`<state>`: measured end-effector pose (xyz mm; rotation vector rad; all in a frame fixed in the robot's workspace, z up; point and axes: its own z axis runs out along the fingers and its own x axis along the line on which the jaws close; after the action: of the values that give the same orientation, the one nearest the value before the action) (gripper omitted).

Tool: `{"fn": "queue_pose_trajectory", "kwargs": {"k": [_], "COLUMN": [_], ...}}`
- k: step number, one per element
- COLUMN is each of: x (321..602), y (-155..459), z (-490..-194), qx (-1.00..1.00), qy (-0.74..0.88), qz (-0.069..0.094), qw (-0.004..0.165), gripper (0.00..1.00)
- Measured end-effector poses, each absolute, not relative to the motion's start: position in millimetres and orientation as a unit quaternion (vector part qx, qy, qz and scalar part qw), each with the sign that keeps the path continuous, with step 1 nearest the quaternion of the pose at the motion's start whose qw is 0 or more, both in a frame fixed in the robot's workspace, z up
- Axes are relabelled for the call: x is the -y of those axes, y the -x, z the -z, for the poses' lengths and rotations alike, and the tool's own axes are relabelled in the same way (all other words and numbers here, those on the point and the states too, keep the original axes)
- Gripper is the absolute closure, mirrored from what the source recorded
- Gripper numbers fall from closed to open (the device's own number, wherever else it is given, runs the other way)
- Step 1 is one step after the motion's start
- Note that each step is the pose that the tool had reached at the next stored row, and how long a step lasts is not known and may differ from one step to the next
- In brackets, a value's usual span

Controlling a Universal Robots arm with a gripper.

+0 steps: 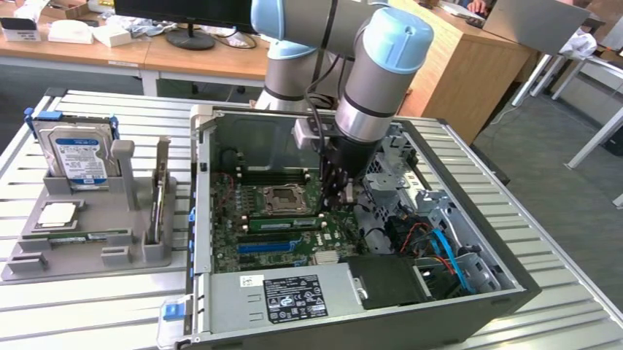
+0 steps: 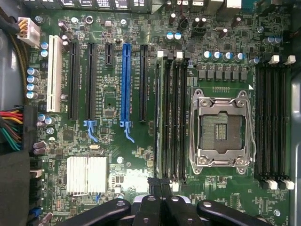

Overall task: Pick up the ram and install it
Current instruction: 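Press down the ram until it locks into place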

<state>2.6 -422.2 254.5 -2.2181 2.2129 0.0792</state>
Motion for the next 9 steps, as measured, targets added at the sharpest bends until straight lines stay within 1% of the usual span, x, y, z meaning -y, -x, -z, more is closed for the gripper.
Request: {"fn": "queue_pose_trajectory", "kwargs": {"k": [9], "x": [422.2], "y": [-2.7], "z": [-249.5], "qx": [-0.706], "qy": [0.708], "qz": [-0.025], "qw": [0.004], "gripper": [0.9]}}
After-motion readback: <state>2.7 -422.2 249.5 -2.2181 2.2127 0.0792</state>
